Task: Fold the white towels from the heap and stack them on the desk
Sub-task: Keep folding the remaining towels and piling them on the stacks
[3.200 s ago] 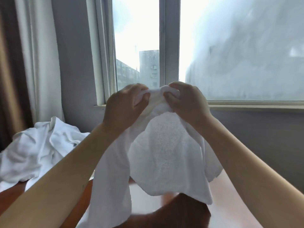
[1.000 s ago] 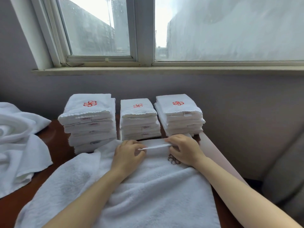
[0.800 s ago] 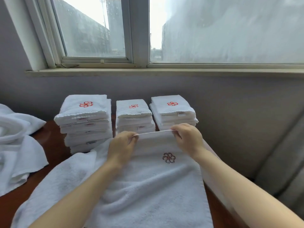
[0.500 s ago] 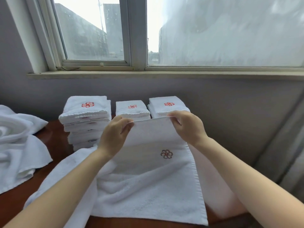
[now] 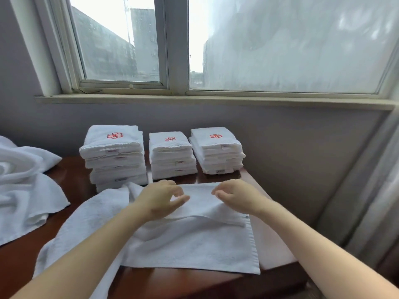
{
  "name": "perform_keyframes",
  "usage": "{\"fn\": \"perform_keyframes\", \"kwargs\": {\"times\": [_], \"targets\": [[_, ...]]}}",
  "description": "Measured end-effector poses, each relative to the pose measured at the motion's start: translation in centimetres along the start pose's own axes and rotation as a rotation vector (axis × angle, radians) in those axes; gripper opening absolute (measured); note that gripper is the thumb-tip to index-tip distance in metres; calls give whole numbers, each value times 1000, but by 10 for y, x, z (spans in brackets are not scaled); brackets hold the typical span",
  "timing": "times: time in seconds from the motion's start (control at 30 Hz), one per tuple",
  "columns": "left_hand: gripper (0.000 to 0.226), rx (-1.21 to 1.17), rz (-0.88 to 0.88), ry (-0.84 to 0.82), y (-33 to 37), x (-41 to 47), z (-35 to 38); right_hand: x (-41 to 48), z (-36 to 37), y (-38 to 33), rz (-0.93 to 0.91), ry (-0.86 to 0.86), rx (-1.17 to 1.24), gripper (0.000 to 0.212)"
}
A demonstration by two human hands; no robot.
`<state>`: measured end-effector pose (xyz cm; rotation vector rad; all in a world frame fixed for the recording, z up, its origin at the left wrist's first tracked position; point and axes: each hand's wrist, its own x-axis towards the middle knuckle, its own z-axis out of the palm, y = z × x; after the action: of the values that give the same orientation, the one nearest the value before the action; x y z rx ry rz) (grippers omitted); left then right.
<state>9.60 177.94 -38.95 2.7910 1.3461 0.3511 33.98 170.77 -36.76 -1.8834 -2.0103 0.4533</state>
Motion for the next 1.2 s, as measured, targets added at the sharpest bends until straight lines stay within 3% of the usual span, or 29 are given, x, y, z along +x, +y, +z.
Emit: {"fn": "perform_keyframes", "kwargs": {"times": [0.1, 0.27, 0.63, 0.87, 0.93, 1.03, 1.13, 1.17, 1.2], "targets": [[38, -26, 18, -102, 13, 1, 21, 1, 37, -5, 66, 7, 14, 47], [53, -28, -44, -192, 23, 4, 52, 4, 88, -8, 102, 100, -68, 50], [59, -74, -204, -170, 91, 39, 77, 12, 48, 76, -34, 38, -140, 55], [39, -327, -106, -174, 119, 49, 51, 3, 24, 110, -48, 49, -98, 50], [30, -399, -70, -108, 109, 35, 33, 1, 24, 103, -47, 98, -43, 48], [19, -413, -9, 137, 83, 1, 3, -9, 27, 71, -177, 250, 114, 41], [13, -427, -15, 299, 54, -37, -20, -26, 31, 18, -315, 198, 276, 17], [11, -428, -26, 314, 45, -50, -25, -31, 33, -1, -316, 162, 303, 16], [9, -426, -41, 313, 38, -62, -28, -34, 34, -19, -294, 124, 283, 28]]}}
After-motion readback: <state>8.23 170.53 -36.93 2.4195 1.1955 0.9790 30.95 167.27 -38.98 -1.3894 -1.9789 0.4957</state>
